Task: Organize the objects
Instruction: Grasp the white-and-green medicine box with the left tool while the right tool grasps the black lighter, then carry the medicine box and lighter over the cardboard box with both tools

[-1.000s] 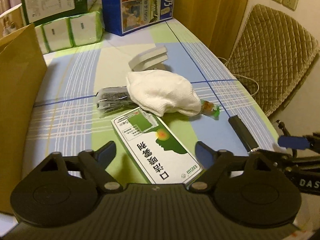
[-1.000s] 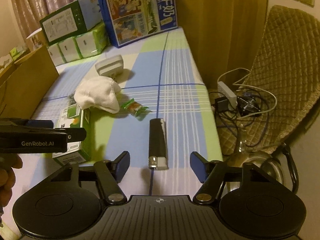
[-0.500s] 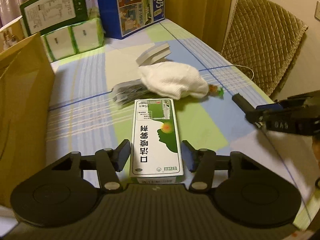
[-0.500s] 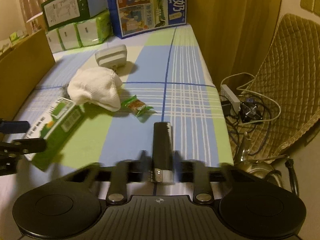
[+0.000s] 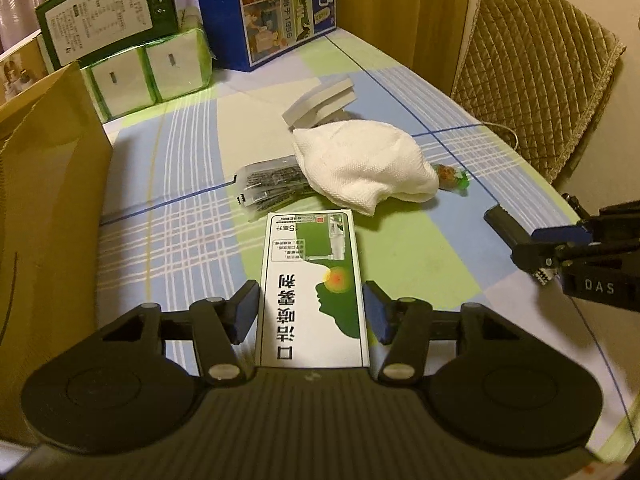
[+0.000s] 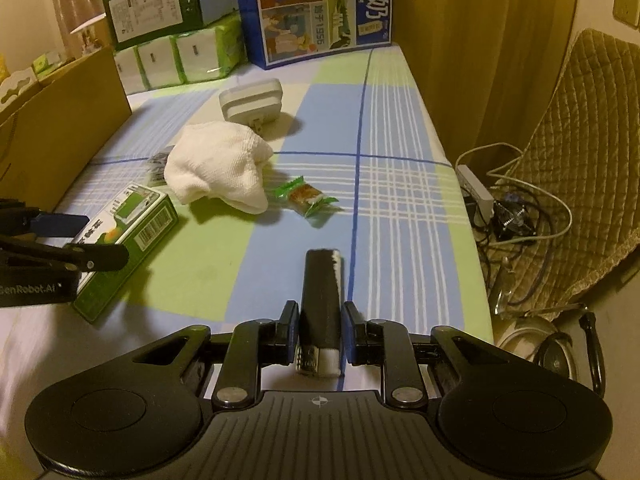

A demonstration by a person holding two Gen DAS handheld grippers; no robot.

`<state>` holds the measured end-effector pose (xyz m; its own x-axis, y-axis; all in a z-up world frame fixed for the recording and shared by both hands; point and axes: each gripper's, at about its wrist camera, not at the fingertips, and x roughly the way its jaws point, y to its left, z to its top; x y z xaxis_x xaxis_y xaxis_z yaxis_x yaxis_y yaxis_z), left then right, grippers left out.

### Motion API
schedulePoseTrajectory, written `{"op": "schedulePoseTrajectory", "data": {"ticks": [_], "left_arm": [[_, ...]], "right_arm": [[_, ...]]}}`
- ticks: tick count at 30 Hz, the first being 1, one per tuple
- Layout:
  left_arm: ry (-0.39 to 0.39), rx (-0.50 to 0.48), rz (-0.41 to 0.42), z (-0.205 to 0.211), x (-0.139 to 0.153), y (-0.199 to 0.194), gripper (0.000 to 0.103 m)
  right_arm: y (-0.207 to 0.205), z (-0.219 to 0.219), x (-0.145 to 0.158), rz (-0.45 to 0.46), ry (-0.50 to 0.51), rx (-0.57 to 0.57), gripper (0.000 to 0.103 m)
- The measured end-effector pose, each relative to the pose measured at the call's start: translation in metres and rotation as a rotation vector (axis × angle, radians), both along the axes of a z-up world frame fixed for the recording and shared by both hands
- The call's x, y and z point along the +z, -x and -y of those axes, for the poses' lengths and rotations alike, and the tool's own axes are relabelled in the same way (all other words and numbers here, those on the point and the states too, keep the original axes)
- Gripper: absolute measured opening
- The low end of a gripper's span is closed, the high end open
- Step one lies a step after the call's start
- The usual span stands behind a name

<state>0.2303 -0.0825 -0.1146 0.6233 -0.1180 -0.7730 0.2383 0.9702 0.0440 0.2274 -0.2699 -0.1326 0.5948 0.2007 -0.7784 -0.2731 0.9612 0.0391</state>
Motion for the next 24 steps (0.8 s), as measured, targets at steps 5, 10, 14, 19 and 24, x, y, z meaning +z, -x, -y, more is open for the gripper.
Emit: {"op": "schedulePoseTrajectory", "data": {"ticks": [5,10,14,19,24], "left_arm": [[-0.006,-0.012,-0.015,0.000,-0.004,-0.006,0.052],[-0.026,-0.025,-0.028,0.003,-0.007,-0.008,0.051],[-0.044,-0.034,-0.034,0.005,-0.006,-0.006,0.051],[-0.015,-0.034,-0.018,0.003,0.008,0.006,0.051],[0.026,-0.033,-0.002,-0.001,0.026,0.022,0.051]], "right_arm": [[-0.004,-0.009,-0.002,0.009,0.040,0.016,0.020],[-0.006,-0.012,-0.002,-0.006,0.054,0.004,0.019],[-0.007,-0.013,0.004,-0.041,0.022,-0.014,0.019],[0.003,-0.016,0.021,-0.026,-0.003,-0.022,0.019],[0.015,-0.019,0.042,-0.009,-0.037,-0.038,0.019]]}}
